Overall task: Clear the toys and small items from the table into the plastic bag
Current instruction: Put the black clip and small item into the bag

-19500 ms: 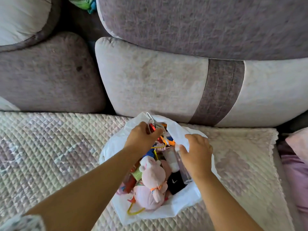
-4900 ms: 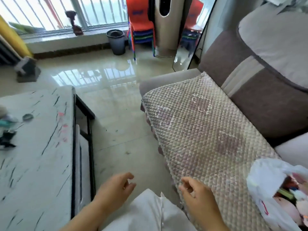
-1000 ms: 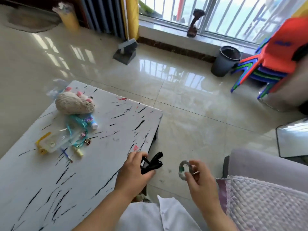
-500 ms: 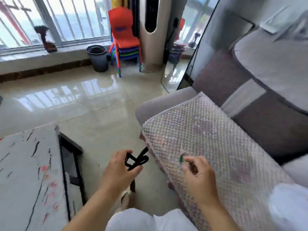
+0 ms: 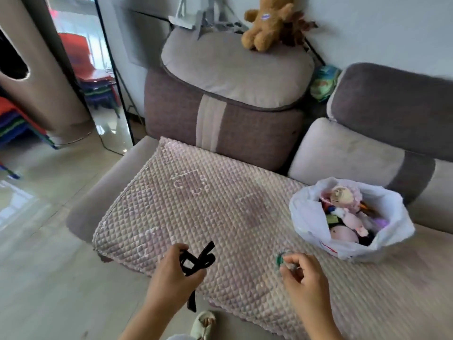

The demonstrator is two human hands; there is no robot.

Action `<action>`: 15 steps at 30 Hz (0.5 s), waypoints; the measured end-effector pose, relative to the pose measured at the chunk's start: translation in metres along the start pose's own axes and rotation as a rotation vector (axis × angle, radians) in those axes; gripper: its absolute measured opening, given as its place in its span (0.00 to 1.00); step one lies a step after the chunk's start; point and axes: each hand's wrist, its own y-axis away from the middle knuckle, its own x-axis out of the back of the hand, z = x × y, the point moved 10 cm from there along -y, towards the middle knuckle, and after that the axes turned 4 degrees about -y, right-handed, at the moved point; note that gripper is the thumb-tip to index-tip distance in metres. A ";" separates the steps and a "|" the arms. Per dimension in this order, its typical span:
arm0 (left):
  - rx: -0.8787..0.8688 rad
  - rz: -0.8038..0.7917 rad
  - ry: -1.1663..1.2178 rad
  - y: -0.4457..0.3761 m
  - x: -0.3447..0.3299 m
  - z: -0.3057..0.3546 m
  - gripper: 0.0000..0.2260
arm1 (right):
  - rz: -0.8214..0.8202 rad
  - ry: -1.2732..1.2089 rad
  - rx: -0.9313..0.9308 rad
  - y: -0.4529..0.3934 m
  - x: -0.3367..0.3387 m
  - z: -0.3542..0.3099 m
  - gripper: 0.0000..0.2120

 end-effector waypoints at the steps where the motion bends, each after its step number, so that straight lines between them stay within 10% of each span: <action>1: -0.008 -0.028 -0.013 -0.010 -0.006 0.011 0.24 | 0.028 0.003 -0.031 -0.005 0.009 0.008 0.12; 15: -0.337 -0.378 -0.148 -0.101 -0.189 0.218 0.15 | 0.449 0.004 -0.302 -0.073 0.167 0.144 0.08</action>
